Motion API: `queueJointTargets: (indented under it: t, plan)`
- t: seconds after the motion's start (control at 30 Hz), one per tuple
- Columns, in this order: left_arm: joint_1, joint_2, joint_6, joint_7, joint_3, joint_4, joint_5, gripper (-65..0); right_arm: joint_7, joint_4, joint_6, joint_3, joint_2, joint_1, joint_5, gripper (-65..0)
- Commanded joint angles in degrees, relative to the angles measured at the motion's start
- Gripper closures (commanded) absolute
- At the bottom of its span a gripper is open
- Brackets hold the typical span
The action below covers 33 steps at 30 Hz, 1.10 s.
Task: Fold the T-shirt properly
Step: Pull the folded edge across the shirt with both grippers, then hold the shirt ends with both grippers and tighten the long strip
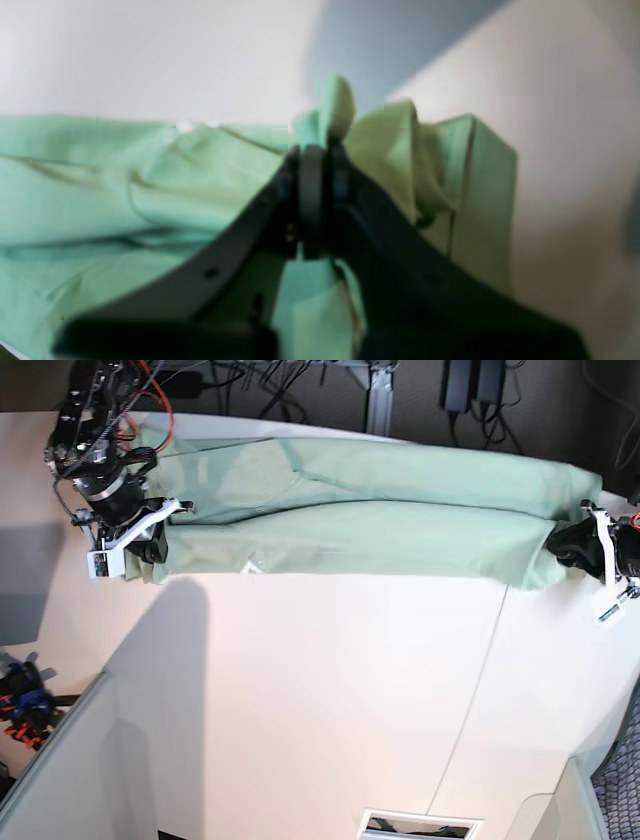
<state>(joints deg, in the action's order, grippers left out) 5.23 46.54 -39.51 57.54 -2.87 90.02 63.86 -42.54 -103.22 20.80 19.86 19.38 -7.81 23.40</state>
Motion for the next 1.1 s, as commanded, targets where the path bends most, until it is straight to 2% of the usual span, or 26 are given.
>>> queueJointTargets:
  t: [0.0,0.1,0.2,0.23,0.3,0.33,0.5,0.6,0.7,0.8,0.97,1.07]
  plan:
    - [-0.1,1.4,-0.5,-0.7,0.7,0.8,1.0,-15.1,1.3,-1.4,0.0,1.2,0.9,-0.4,1.2,0.0]
    - [1.4,1.4,-0.5,-0.5,0.7,0.8,1.1,-16.9,1.1,-1.5,0.0,1.8,0.9,-2.7,0.8,0.0]
    - [3.3,1.4,-0.5,-0.5,0.7,0.8,1.0,-33.0,0.5,-1.5,0.0,1.8,0.6,-4.2,1.0,-1.1]
    - [3.8,1.4,-0.5,-0.7,0.7,0.8,1.0,-37.4,0.5,-1.5,0.0,1.8,0.6,-4.5,1.0,-13.7]
    - [4.3,1.2,-0.5,-0.9,0.8,0.8,0.4,-39.9,0.5,-1.5,0.0,1.8,0.4,-4.6,0.4,-38.1]
    - [4.5,0.9,-0.5,-1.6,1.0,0.8,-1.1,-39.9,0.5,-1.5,0.0,1.8,0.4,-4.6,0.1,-44.7]
    - [4.5,0.0,0.1,-3.7,7.6,0.8,-6.5,-39.9,0.6,-1.5,0.0,2.2,0.4,-4.4,0.0,-44.5]
    - [4.6,-1.2,2.0,-3.7,14.7,0.8,-7.2,-39.9,1.0,-1.6,0.0,2.2,0.3,-4.3,0.1,-44.5]
    - [6.8,-2.1,3.3,-3.2,19.8,0.8,-4.7,-39.9,1.0,-1.6,0.0,2.2,-0.5,-4.3,0.1,-44.5]
    - [10.1,-3.6,3.3,-3.2,20.0,0.6,-3.7,-39.9,1.5,-1.6,0.0,2.2,-1.7,-4.3,0.2,-44.5]
    - [11.1,-9.9,3.4,-3.5,20.1,-1.3,-3.3,-39.9,1.6,-1.6,0.0,2.2,-3.6,-4.0,0.2,-44.5]
    - [11.1,-12.8,5.1,-5.1,20.2,-2.2,-6.1,-39.9,1.3,-1.6,0.0,2.2,-4.0,-4.0,0.0,-44.5]
